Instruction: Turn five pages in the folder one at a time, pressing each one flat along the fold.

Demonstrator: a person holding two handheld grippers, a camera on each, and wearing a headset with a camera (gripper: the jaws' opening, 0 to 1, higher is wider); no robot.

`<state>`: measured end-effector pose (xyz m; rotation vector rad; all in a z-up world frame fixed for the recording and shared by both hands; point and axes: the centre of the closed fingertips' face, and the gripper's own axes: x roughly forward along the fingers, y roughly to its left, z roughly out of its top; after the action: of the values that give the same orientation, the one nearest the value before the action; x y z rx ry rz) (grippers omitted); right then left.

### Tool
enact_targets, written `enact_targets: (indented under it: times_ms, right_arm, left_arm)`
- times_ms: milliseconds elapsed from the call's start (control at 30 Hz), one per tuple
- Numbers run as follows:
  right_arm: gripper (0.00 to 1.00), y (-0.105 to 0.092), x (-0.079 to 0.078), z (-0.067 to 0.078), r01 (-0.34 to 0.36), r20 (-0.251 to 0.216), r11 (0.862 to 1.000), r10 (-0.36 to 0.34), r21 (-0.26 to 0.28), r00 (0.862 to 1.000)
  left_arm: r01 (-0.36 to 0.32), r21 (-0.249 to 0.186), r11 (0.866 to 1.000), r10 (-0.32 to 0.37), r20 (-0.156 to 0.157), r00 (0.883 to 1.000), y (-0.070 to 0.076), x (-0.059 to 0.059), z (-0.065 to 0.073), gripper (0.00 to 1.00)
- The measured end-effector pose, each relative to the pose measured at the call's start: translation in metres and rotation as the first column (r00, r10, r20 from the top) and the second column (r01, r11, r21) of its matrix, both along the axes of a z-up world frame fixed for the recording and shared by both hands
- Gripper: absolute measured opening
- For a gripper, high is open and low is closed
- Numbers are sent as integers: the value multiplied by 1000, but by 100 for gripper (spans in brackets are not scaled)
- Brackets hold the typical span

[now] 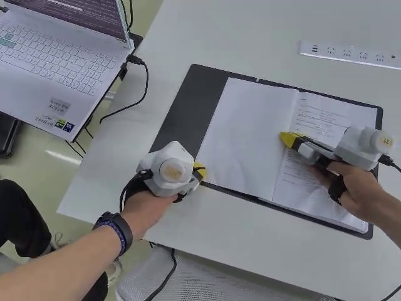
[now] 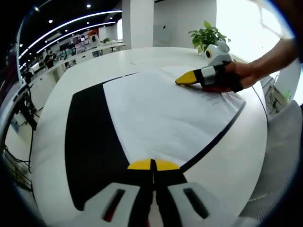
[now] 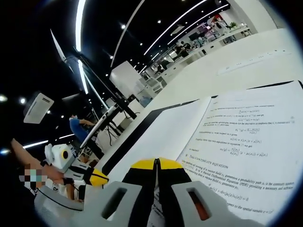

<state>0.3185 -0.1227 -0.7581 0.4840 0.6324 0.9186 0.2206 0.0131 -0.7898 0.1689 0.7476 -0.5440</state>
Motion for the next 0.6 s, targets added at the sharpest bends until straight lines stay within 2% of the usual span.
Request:
enact_targets:
  times_ms: [600]
  right_arm:
    - [0, 7, -57, -2, -94, -19, 996, 94, -3, 995]
  left_arm:
    - [0, -5, 1000, 0, 1, 1000, 0, 0, 0, 0]
